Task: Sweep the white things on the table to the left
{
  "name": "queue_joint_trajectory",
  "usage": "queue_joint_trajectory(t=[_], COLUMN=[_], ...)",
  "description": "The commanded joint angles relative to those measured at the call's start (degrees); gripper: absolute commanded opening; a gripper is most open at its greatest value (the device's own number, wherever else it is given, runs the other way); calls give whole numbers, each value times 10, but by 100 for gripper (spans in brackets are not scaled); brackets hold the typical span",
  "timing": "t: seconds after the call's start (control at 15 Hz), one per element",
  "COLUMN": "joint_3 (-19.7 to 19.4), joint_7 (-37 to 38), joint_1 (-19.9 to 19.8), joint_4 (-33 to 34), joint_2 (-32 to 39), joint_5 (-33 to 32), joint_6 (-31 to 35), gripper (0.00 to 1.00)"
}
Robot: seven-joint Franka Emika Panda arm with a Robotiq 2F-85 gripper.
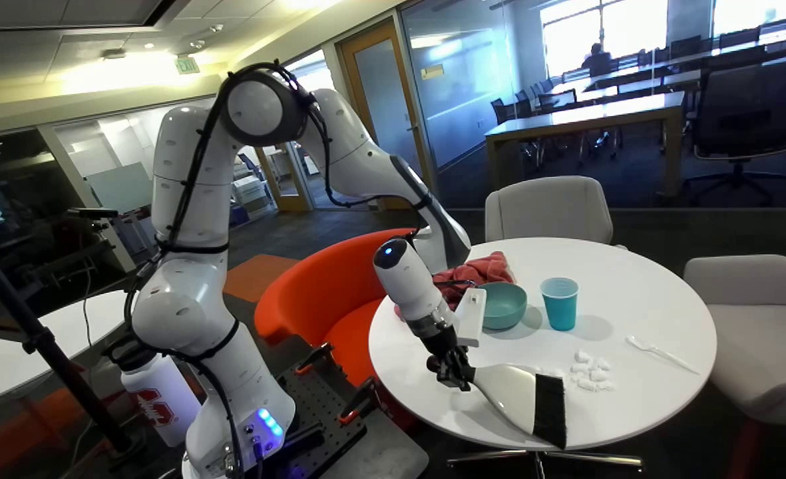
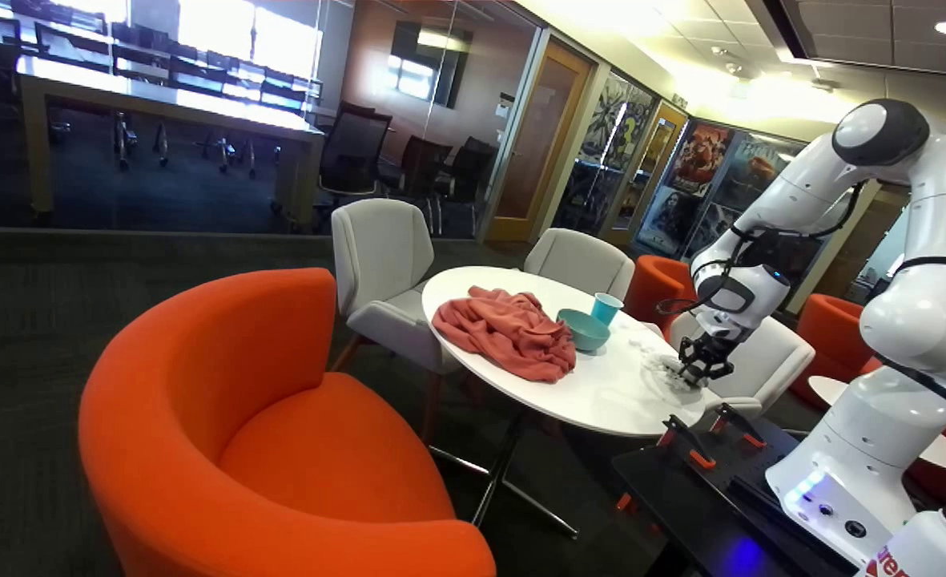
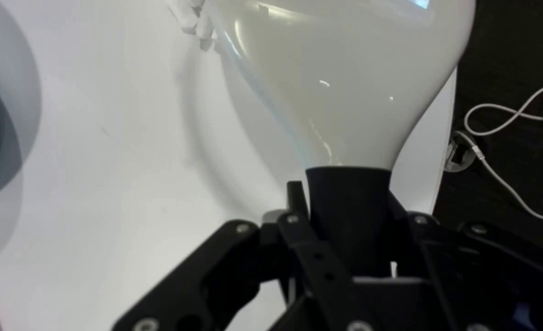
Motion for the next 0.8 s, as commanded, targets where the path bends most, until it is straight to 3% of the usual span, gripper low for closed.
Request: queue_joint_trajectory(t=[0.0,0.4,0.6,0.67,0.73], joint_3=[58,170,208,169,124], joint_7=[25,15,8,20,-16], joint_1=[5,4,4,42,83], joint_4=[-46,-83,-93,-109,-103], joint_2=[-47,-73,-98,-128,-151], joint_5=[15,90,128,121,153], joint_6=[35,112,148,129,120], gripper=[14,14,14,14,14])
